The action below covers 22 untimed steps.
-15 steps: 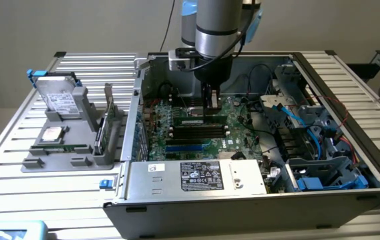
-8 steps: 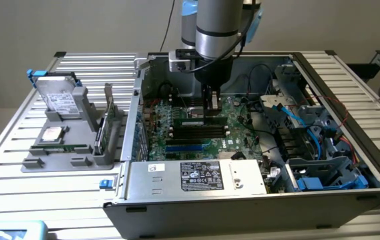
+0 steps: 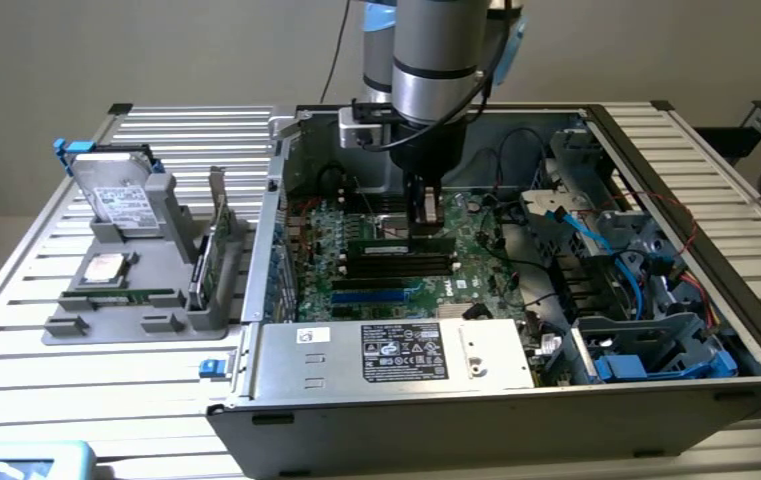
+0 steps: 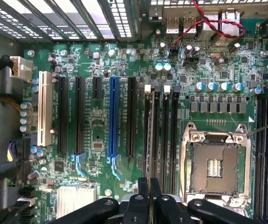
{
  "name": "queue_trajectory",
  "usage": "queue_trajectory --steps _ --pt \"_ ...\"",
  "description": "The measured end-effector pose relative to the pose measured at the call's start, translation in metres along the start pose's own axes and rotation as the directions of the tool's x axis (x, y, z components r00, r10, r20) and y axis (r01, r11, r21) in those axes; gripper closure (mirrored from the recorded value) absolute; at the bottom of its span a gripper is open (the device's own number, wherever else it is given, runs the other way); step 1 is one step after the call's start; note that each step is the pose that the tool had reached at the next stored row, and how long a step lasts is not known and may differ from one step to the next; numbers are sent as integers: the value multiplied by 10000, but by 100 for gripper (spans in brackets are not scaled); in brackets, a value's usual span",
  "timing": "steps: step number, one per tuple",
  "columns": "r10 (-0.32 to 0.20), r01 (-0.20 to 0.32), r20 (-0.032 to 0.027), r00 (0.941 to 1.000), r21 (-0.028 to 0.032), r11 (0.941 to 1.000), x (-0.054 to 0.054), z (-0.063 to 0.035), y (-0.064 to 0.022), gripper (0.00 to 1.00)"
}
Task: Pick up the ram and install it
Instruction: 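Insert the ram into the slot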
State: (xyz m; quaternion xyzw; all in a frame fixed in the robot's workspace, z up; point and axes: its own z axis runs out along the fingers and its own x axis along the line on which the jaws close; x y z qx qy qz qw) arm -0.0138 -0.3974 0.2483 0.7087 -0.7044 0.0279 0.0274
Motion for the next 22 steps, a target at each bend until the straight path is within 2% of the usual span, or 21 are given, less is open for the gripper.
queue_trajectory --steps 22 --pt "-127 127 -24 9999 9 9999 -14 101 0 87"
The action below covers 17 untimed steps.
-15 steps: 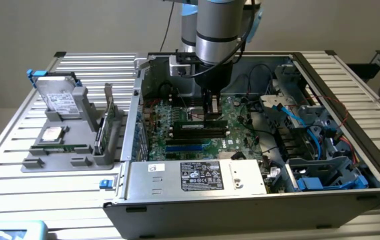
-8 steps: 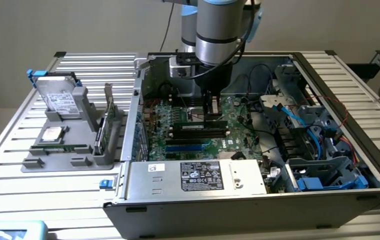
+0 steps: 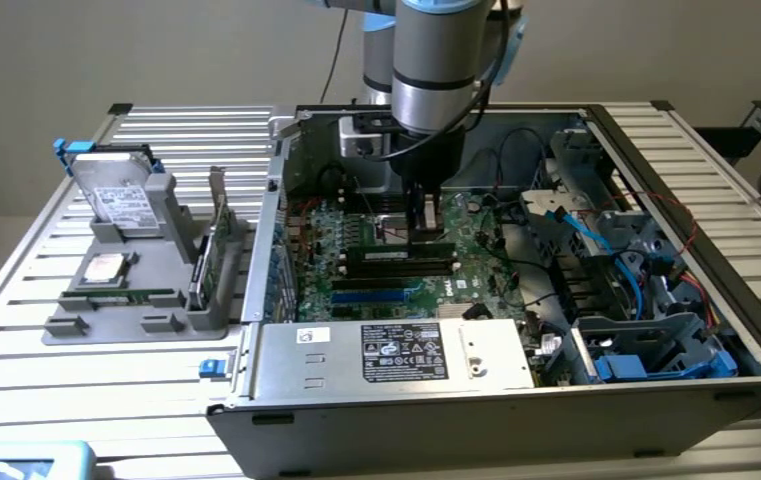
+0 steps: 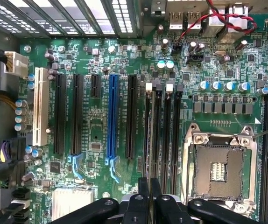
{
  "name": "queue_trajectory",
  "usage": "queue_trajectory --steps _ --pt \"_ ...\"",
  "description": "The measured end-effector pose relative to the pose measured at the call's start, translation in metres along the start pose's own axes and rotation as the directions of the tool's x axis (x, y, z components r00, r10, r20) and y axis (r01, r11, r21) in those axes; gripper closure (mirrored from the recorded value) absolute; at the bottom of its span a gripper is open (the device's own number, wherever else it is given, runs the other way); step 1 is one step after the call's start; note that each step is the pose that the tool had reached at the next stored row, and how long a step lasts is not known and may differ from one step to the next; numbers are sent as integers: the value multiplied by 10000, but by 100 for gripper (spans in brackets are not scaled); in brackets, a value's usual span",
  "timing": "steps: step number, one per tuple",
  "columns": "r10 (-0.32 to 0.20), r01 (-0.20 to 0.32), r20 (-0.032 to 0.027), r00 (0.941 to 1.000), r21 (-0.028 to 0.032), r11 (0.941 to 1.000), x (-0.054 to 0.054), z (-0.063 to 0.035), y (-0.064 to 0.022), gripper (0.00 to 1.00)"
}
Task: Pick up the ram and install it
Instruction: 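Insert the ram into the slot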
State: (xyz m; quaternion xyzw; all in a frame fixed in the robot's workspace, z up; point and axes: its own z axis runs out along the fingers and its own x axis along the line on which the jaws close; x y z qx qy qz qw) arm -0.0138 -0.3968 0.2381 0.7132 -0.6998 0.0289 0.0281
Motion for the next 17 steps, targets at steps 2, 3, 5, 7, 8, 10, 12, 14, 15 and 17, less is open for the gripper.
queue_trajectory --steps 2,3,5,7,8,10,12,14,15,17 --pt "0 0 -3 10000 -1 10000 0 6 0 87" --pt "0 0 -5 10000 -2 10000 0 7 0 87" --pt "0 0 1 10000 0 10000 -1 14 0 87" --pt "0 0 -1 10000 0 10000 -1 20 0 87" --pt "1 -1 -3 10000 -1 10000 0 22 1 87" --pt "1 -1 -1 10000 0 10000 7 27 0 87" --pt "0 0 -1 10000 0 10000 20 31 1 87" --pt "1 -1 0 10000 0 10000 21 36 1 87" --pt "1 -1 -1 10000 0 10000 22 40 1 87" --pt "0 0 0 10000 0 10000 20 50 0 87"
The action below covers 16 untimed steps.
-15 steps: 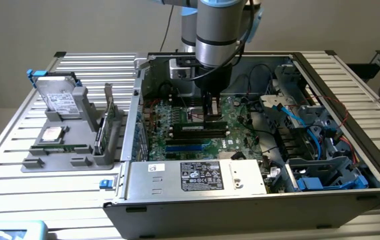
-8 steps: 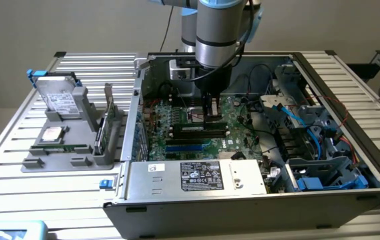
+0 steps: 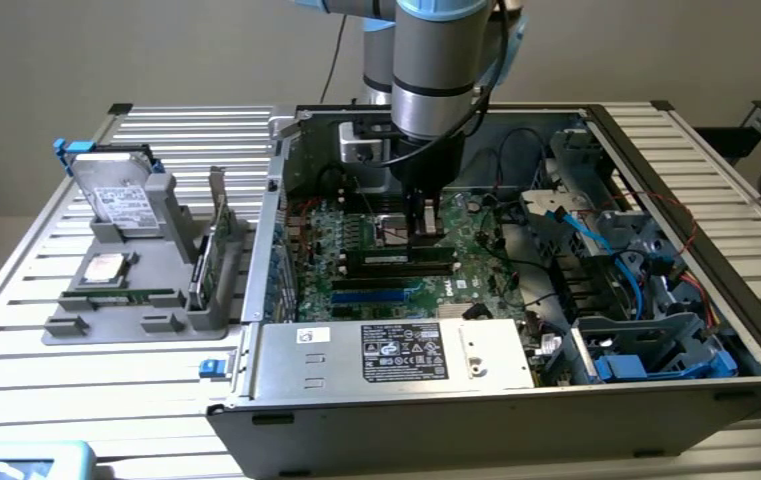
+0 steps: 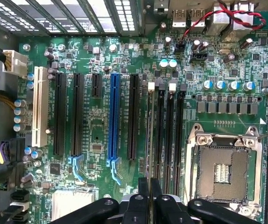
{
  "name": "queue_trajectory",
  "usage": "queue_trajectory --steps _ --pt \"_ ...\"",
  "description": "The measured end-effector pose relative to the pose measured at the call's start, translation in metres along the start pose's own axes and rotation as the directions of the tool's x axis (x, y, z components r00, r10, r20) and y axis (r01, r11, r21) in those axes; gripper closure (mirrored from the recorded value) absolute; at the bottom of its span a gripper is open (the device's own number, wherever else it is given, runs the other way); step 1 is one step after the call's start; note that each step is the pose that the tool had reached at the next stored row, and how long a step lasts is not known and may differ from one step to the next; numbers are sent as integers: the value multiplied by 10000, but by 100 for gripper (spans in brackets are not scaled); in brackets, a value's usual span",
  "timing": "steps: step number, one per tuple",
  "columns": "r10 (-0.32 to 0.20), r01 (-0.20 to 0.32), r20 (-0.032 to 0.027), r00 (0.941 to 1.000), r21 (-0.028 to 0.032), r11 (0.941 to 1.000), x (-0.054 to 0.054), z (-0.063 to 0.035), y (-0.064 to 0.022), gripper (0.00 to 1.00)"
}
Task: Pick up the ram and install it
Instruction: 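Insert the ram into the slot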
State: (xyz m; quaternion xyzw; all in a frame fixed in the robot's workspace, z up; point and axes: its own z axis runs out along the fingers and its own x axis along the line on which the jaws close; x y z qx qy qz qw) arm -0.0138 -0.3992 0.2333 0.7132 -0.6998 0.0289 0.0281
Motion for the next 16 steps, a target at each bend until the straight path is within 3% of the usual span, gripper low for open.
queue_trajectory --steps 16 --pt "0 0 -5 10000 0 10000 -19 27 0 87"
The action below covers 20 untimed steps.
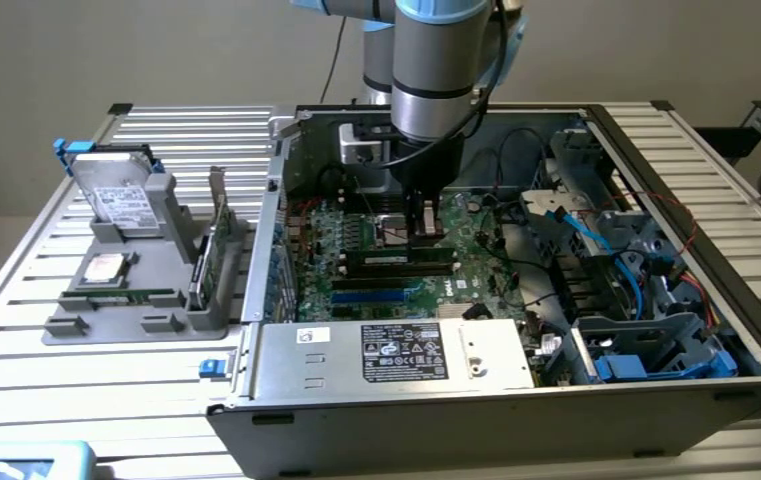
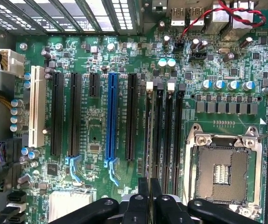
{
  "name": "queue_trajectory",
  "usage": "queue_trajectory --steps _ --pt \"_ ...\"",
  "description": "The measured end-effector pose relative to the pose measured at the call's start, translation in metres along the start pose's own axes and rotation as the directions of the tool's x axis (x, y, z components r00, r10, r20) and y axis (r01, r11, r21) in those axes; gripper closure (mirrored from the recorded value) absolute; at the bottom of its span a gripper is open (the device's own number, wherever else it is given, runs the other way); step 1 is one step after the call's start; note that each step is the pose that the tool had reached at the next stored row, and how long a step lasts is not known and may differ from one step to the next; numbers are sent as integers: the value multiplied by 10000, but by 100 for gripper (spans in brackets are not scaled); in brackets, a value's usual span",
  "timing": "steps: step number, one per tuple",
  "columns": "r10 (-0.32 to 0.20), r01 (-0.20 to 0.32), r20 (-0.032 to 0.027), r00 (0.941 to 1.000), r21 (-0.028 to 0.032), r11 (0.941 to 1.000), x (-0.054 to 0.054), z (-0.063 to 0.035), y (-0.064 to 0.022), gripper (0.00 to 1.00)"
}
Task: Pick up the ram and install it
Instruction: 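Insert the ram into the slot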
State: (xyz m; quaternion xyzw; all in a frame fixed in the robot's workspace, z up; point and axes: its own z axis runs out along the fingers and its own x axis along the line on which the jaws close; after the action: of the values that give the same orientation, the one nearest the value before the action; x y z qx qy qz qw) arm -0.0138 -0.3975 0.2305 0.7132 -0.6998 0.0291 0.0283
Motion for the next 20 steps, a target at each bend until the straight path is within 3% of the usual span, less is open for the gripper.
queue_trajectory --steps 20 --pt "1 -1 -29 10000 7 10000 5 18 2 87"
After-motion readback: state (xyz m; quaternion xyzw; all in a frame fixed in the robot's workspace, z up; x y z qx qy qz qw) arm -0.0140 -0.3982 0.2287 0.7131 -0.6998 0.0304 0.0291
